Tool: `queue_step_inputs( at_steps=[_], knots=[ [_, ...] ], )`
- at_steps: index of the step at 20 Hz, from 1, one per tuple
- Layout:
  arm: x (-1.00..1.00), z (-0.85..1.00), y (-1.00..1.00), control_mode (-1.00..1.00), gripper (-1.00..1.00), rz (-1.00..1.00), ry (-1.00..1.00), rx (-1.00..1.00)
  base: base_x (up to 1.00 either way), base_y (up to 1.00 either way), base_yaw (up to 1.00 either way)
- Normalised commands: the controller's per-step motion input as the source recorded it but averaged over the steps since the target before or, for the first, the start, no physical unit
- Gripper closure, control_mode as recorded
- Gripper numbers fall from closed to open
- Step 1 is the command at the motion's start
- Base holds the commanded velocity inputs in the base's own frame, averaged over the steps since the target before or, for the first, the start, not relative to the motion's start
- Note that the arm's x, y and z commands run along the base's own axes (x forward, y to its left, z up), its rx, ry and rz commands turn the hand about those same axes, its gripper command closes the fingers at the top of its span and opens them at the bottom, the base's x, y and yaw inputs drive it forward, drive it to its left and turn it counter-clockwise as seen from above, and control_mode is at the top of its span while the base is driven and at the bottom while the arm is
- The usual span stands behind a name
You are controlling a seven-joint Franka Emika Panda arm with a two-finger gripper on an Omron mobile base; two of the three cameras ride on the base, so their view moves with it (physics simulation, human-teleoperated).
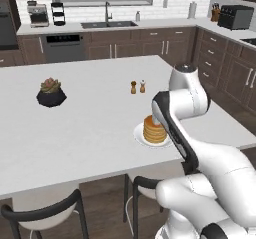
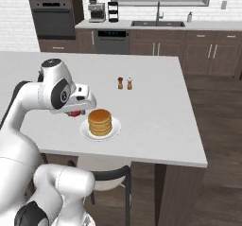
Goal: Take the strawberry from the fridge and place it on top of the pancake, located on the dining counter.
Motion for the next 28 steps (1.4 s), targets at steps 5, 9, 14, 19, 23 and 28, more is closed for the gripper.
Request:
queue_step_inputs(
  at_steps=[5, 9, 14, 19, 23, 28],
  knots=[
    [1.0, -0.22, -0.01, -1.0, 1.0, -0.12, 0.18, -0.01, 0.0, 0.0, 0.0],
    [1.0, -0.21, 0.0, -1.0, 1.0, -0.1, 0.18, -0.01, 0.0, 0.0, 0.0],
    [1.0, -0.32, -0.01, -1.0, 1.0, -0.07, 0.14, 0.0, 0.0, 0.0, 0.0],
    [0.91, -0.35, -0.05, -1.0, 1.0, 0.0, 0.0, 0.03, 0.0, 0.0, 0.0],
    [0.33, -0.79, -0.01, -1.0, 1.0, 0.01, -0.07, 0.04, 0.0, 0.0, 0.0],
    [-0.29, -0.4, -0.06, -1.0, 1.0, 0.0, -0.12, 0.02, 0.0, 0.0, 0.0]
  ],
)
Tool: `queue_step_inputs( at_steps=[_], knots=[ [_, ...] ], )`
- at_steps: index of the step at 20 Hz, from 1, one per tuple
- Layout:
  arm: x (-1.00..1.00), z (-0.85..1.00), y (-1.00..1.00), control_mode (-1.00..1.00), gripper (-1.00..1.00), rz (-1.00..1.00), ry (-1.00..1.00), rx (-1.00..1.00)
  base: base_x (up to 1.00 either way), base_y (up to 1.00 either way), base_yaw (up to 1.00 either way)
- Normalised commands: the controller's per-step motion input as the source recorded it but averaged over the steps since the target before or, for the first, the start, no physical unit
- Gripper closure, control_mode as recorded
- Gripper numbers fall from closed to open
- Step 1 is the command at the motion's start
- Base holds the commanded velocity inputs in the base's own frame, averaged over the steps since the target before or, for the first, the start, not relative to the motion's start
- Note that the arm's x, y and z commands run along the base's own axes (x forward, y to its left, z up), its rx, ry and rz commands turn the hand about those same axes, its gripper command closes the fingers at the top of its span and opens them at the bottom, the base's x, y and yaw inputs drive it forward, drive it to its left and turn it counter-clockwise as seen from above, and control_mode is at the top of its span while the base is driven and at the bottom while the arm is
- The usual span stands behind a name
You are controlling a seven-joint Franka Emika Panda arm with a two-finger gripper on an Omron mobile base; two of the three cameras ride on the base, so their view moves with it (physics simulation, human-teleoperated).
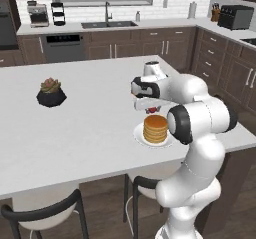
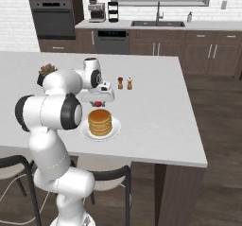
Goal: Take the strawberry from the fridge and place it on top of the pancake, located on the dining counter.
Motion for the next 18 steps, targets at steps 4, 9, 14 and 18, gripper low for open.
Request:
queue_step_inputs(
  at_steps=[4, 9, 14, 18],
  knots=[
    [-0.71, 0.36, -0.17, -1.0, 1.0, 0.0, -0.19, 0.13, 0.0, 0.0, 0.0],
    [-0.35, 0.09, -0.19, -1.0, 1.0, 0.0, -0.03, 0.11, 0.0, 0.0, 0.0],
    [0.37, -0.02, 0.04, -1.0, 1.0, 0.0, 0.16, -0.03, 0.0, 0.0, 0.0],
    [0.02, -0.17, 0.05, -1.0, 1.0, 0.0, 0.05, -0.01, 0.0, 0.0, 0.0]
  ],
)
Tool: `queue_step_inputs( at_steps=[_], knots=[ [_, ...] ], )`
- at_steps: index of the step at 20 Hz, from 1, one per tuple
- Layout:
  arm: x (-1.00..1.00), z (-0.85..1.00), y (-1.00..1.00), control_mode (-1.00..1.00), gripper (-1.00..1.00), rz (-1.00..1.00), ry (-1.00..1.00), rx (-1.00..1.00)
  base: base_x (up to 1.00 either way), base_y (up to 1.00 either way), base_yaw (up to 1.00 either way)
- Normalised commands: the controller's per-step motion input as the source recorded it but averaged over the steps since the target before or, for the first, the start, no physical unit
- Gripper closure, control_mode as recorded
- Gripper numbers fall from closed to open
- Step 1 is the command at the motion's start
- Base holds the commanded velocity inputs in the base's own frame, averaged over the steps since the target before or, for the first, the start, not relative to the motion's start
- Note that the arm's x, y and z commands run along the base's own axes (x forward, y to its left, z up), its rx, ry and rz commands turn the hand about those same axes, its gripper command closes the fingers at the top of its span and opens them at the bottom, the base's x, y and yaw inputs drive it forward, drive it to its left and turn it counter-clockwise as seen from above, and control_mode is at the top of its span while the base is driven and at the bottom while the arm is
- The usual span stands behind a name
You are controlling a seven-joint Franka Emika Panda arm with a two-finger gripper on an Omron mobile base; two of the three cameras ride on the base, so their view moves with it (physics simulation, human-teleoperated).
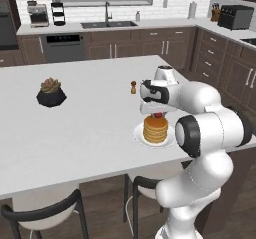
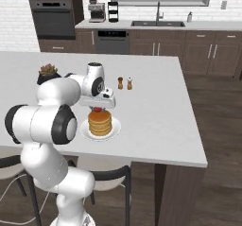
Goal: Take the strawberry from the fridge and place it on top of the pancake, located on the dining counter.
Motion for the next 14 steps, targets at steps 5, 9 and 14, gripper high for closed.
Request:
queue_step_inputs(
  at_steps=[5, 9, 14],
  knots=[
    [-0.09, -0.06, 0.0, -1.0, 1.0, 0.0, -0.01, 0.0, 0.0, 0.0, 0.0],
    [0.0, 0.0, 0.0, -1.0, 1.0, 0.0, 0.0, 0.0, 0.0, 0.0, 0.0],
    [0.0, -0.12, 0.0, -1.0, 1.0, 0.0, 0.0, -0.05, 0.0, 0.0, 0.0]
  ],
)
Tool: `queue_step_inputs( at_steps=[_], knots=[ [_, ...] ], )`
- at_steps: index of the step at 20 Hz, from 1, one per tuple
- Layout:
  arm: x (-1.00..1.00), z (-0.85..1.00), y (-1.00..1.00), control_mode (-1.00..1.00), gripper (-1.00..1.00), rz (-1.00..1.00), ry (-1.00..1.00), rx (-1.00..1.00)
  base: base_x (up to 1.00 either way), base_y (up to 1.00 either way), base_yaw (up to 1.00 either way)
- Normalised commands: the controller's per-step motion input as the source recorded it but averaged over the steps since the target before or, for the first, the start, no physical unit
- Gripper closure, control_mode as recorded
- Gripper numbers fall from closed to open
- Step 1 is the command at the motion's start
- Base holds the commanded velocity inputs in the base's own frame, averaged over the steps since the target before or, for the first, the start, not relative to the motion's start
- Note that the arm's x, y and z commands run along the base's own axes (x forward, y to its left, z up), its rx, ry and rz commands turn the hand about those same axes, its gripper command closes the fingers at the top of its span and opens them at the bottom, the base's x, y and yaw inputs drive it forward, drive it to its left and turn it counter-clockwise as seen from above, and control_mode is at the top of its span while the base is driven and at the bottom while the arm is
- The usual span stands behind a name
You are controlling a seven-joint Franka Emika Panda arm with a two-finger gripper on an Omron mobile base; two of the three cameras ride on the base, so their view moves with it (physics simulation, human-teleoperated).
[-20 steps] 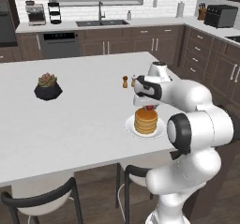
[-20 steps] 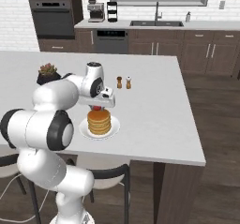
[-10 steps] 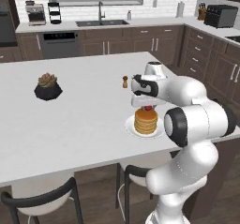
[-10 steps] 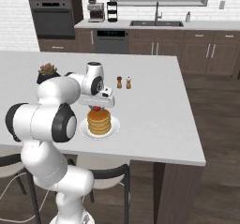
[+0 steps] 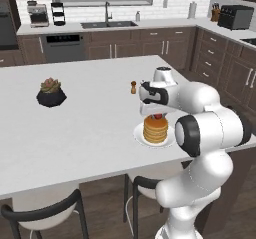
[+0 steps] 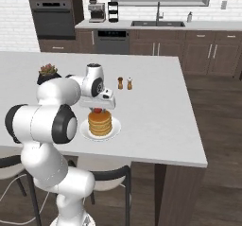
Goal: Take the strawberry from the fridge and place it on top of the pancake, located on the dining counter.
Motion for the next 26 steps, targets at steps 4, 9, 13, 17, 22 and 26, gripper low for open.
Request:
queue_step_inputs(
  at_steps=[4, 9, 13, 17, 22, 26],
  knots=[
    [-0.09, -0.07, -0.04, -1.0, 1.0, 0.06, 0.0, -0.05, 0.0, 0.0, 0.0],
    [0.0, -0.17, -0.12, -1.0, 1.0, 0.06, -0.03, -0.02, 0.0, 0.0, 0.0],
    [0.0, -0.25, -0.03, -1.0, 1.0, 0.05, -0.05, 0.0, 0.0, 0.0, 0.0],
    [0.0, -0.16, 0.0, -1.0, 1.0, 0.04, -0.07, 0.0, 0.0, 0.0, 0.0],
    [0.0, -0.14, 0.01, -1.0, 1.0, 0.02, 0.0, 0.0, 0.0, 0.0, 0.0],
    [0.0, -0.12, 0.06, -1.0, -1.0, 0.0, 0.0, 0.0, 0.0, 0.0, 0.0]
  ],
)
